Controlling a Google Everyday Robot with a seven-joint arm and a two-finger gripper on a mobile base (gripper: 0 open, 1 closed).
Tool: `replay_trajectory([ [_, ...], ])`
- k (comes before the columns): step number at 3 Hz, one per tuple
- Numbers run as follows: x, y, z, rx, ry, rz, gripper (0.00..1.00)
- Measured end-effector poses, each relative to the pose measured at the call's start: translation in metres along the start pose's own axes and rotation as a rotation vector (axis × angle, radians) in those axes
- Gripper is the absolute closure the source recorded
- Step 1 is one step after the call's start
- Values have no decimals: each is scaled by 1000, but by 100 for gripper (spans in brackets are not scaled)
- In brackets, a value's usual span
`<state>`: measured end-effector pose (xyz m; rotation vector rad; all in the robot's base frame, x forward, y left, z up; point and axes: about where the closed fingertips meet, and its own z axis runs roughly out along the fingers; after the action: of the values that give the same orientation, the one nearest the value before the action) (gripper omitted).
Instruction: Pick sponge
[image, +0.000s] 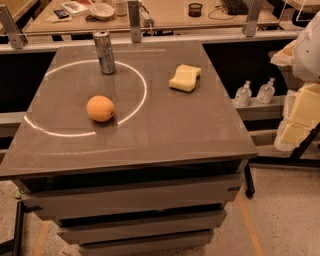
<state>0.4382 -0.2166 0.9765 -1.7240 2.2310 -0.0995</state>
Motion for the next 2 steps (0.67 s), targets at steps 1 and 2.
replay_trajectory([
  [1, 0, 0, 0, 0, 0, 0, 0],
  [2, -2, -2, -3, 6, -17, 5, 0],
])
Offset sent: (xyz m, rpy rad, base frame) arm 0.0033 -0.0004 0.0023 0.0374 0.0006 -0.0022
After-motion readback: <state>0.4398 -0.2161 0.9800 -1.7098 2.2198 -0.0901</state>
